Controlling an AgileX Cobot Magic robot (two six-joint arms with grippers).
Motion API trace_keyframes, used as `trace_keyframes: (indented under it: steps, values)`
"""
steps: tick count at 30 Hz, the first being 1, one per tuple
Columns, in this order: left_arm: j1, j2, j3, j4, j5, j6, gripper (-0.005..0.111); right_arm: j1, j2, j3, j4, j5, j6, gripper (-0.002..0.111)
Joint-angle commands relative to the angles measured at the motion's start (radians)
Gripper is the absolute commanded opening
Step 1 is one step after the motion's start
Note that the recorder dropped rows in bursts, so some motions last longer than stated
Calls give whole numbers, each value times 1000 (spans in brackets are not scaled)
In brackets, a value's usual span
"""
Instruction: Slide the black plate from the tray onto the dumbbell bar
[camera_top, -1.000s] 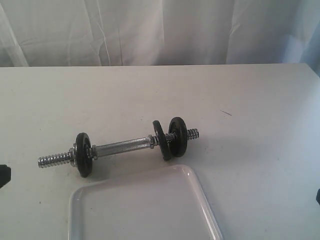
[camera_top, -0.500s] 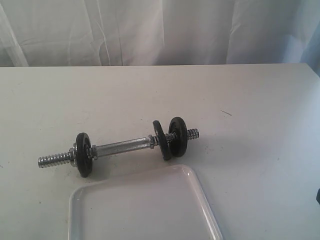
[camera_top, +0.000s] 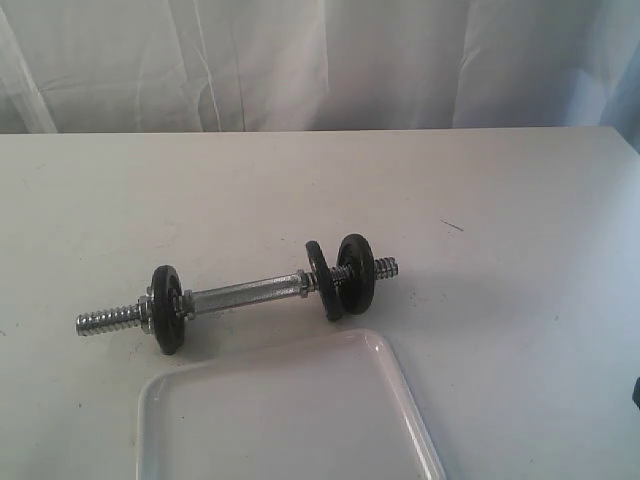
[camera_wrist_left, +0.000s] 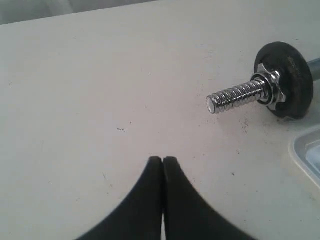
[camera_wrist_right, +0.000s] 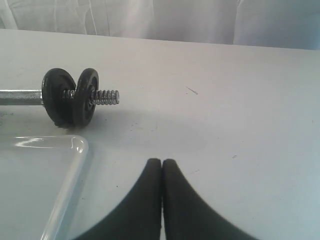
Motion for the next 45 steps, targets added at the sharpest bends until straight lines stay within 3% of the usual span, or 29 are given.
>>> trace_keyframes:
  steps: [1,45]
  values:
    - [8,-24,7,-7,41,22,0,-4,-3,6,-1,-5,-10,0]
    - [8,-24,7,-7,20,18,0,-4,-3,6,4,-6,-10,0]
